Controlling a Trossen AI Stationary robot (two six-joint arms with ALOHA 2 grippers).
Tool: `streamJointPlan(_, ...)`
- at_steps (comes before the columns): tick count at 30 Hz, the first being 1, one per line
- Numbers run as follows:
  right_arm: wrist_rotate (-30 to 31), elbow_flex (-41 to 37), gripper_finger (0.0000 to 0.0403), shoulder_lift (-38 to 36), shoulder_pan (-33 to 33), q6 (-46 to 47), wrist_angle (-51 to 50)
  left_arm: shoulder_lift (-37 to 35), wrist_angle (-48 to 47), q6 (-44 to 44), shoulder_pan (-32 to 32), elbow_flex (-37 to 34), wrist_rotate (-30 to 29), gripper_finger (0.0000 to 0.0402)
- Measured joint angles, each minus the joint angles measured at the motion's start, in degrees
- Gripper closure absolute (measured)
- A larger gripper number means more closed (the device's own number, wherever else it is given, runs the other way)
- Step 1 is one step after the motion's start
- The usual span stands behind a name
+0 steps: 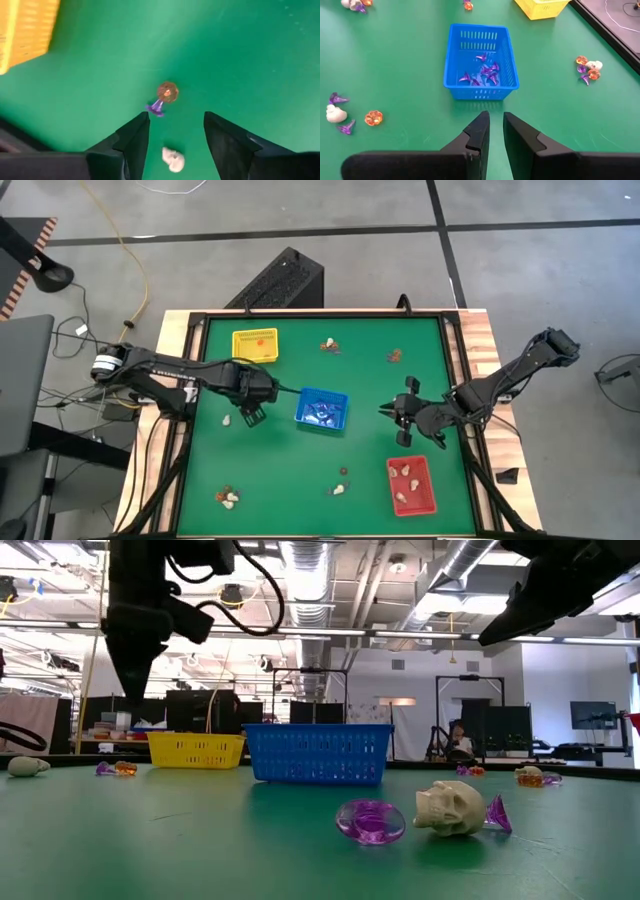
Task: Sort Halloween decoration
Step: Put the pumpkin toy into the yellow bin
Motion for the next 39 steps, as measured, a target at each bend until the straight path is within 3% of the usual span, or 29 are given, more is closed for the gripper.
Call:
streamJointPlan(5,0.0,0.0,0.0316,-0.01,0.0,0.02,-0.66,0.04,5.61,4.89,2.18,-3.67,4.47,0.0226)
streamJointPlan(30,0.07,0.02,0.0316,-0.01,0.0,0.02,-0.73,0.04,24.35,5.61,3.98,-18.23,2.09,0.0229)
streamJointPlan(39,0.09,0.02,0.0316,0.0,0.0,0.02,-0.73,0.04,24.48,4.19,4.69,-18.88,2.23,0.0231)
